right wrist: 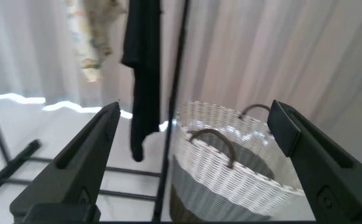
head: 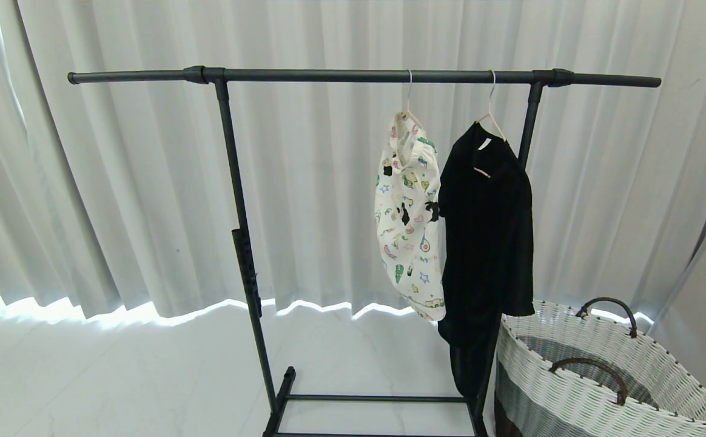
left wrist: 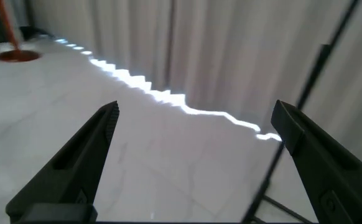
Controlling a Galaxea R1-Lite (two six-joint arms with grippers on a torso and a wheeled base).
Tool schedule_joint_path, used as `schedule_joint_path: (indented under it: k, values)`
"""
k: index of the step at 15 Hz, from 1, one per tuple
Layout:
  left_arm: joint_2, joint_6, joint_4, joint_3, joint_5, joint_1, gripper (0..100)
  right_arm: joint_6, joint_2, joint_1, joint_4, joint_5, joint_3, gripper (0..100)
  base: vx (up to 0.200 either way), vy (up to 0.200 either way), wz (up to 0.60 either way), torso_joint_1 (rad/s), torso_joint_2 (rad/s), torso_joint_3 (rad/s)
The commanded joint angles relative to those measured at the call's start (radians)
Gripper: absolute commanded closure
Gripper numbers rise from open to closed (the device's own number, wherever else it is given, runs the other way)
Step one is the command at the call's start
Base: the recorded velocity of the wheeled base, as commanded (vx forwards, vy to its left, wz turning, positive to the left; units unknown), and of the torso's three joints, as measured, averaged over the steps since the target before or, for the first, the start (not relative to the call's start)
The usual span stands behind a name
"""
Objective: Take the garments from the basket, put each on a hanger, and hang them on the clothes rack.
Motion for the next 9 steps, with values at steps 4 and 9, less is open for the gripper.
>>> schedule_joint_path:
  k: [4, 9]
  values:
    - [-0.002, -0.058, 0.007, -0.003, -0.151, 0.000, 0, 0.048, 0.003, -0.001, 0.010, -0.218, 0.000, 0, 0.000, 0.000, 0.00, 0.000, 0.00, 0.000]
    - [-0.001, -0.059, 0.012, 0.010, -0.441, 0.000, 0, 0.055, 0.003, 0.009, 0.074, -0.117, 0.000, 0, 0.000, 0.000, 0.00, 0.000, 0.00, 0.000]
